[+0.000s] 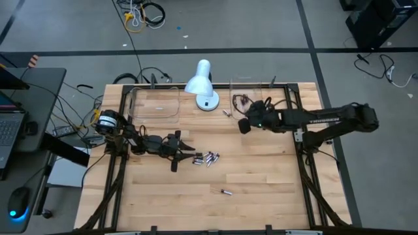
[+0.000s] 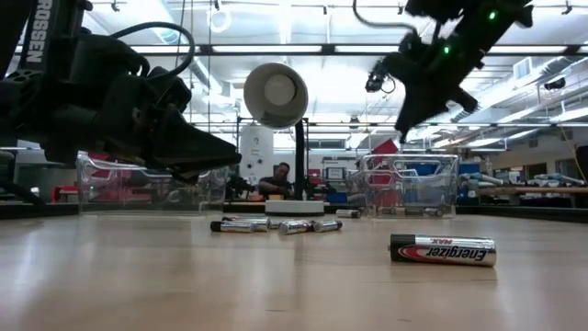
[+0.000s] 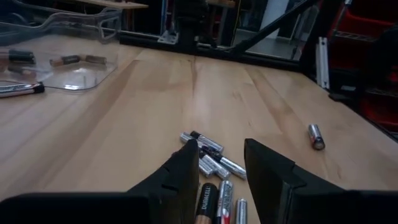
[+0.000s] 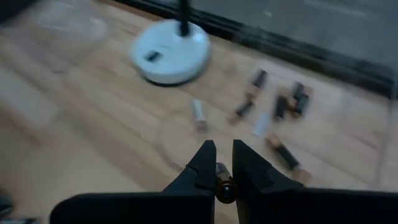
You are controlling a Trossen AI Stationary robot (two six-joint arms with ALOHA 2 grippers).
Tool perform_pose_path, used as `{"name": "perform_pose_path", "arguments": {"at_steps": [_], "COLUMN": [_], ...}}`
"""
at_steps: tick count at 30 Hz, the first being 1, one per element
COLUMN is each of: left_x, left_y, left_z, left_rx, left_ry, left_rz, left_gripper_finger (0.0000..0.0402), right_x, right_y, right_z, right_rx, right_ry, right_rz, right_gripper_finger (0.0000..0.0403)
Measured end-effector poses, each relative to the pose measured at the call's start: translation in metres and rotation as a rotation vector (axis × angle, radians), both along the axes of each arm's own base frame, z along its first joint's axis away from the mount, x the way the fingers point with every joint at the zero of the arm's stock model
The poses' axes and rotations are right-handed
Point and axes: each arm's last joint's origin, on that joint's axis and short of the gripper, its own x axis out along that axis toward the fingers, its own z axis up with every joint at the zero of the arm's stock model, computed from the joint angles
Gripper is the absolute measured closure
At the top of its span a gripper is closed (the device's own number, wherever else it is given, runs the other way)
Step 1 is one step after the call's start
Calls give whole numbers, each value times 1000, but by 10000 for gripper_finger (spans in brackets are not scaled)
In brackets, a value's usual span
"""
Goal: Sort batteries
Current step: Put the black battery in the transparent bin
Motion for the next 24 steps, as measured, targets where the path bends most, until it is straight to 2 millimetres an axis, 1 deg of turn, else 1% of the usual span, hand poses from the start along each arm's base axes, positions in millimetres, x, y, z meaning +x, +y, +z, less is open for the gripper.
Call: {"name": "perform_pose_path", "arguments": {"at_steps": [3, 8, 16, 24], "left_x": [0, 0, 0, 0], "left_y": [0, 1, 1, 1], "left_z": [0, 0, 0, -1], "left_rx": [1, 4, 7, 8], "left_ry": [0, 0, 4, 15], "left_rz": [11, 21, 21, 21], "left_gripper_finger": [275, 275, 275, 275], "right_x": [0, 4, 16, 23], "right_y": [-9, -18, -21, -23], "right_z": [-8, -18, -31, -32], "right_rx": [29, 70, 125, 120], "right_ry": [37, 64, 76, 34], "right_rz": [-54, -73, -29, -20], "right_gripper_finger": [380, 376, 370, 343]}}
